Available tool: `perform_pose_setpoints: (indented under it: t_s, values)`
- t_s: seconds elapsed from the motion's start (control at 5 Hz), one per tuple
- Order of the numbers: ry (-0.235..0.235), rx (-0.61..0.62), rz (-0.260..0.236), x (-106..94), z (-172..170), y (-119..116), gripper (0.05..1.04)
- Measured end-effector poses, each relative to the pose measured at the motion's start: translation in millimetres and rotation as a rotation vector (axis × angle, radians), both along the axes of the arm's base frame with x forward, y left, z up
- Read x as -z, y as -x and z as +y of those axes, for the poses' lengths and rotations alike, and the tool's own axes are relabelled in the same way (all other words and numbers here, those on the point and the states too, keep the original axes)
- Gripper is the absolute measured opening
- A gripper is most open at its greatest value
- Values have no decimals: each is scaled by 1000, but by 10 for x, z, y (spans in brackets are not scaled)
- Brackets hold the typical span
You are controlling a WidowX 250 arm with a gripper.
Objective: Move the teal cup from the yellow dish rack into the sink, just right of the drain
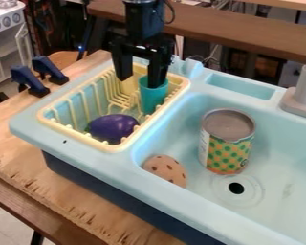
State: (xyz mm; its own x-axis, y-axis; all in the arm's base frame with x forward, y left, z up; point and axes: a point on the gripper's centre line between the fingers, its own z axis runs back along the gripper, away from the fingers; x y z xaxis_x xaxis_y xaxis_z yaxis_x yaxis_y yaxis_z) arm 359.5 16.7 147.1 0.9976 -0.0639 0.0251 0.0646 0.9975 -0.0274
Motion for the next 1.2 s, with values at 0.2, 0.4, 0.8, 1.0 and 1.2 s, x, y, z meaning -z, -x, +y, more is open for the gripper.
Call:
perform_pose_setpoints:
  t_s: [0.2,0.4,0.8,1.0,1.2]
  values:
    - [-7,-17,-3,-7,-21,-9,711]
    - [-7,-24,-5,-4,-15,-11,480]
    - [-8,-4,15,-9,2,25,133]
    - [-1,11,-10,-152,1,152,91]
    - [-7,24,-111,-552,21,318,89]
